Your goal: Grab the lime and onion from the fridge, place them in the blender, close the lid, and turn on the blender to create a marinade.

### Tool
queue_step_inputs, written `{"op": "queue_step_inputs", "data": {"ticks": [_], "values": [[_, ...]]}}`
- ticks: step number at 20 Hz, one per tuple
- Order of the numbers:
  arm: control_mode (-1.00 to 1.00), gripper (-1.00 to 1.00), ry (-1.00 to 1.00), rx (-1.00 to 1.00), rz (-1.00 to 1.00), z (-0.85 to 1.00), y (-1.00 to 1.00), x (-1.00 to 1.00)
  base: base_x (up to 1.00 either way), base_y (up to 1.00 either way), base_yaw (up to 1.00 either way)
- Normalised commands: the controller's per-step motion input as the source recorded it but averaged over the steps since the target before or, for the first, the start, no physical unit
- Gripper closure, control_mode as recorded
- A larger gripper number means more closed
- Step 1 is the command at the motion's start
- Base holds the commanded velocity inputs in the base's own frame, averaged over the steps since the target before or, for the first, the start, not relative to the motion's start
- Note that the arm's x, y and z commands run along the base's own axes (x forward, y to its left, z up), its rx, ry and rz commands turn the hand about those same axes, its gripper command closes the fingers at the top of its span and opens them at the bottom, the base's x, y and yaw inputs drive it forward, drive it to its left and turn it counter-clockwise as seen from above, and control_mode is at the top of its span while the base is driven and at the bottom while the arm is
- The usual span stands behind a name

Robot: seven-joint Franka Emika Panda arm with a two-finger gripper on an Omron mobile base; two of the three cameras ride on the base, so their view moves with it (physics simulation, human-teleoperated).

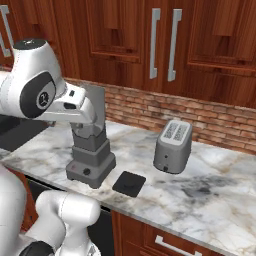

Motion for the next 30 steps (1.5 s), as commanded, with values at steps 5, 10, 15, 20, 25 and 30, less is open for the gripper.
{"op": "queue_step_inputs", "data": {"ticks": [5,10,15,20,25,30], "values": [[-1.0,-1.0,-0.29,-0.01,0.03,-0.14,-0.49,-0.17,0.0,0.0,0.0],[-1.0,-1.0,-0.03,0.0,0.0,0.0,-0.02,0.0,0.0,0.0,0.0],[1.0,-1.0,0.0,0.0,0.0,0.0,-0.03,-0.05,-0.1,-0.15,0.0],[1.0,-1.0,0.0,0.0,0.0,0.0,0.0,0.0,-0.28,-0.65,0.12],[1.0,-1.0,0.0,0.0,0.0,0.0,0.0,0.0,-0.63,-0.81,0.41],[1.0,-1.0,0.0,0.0,0.0,0.0,0.0,0.0,-0.99,-0.59,0.74]]}}
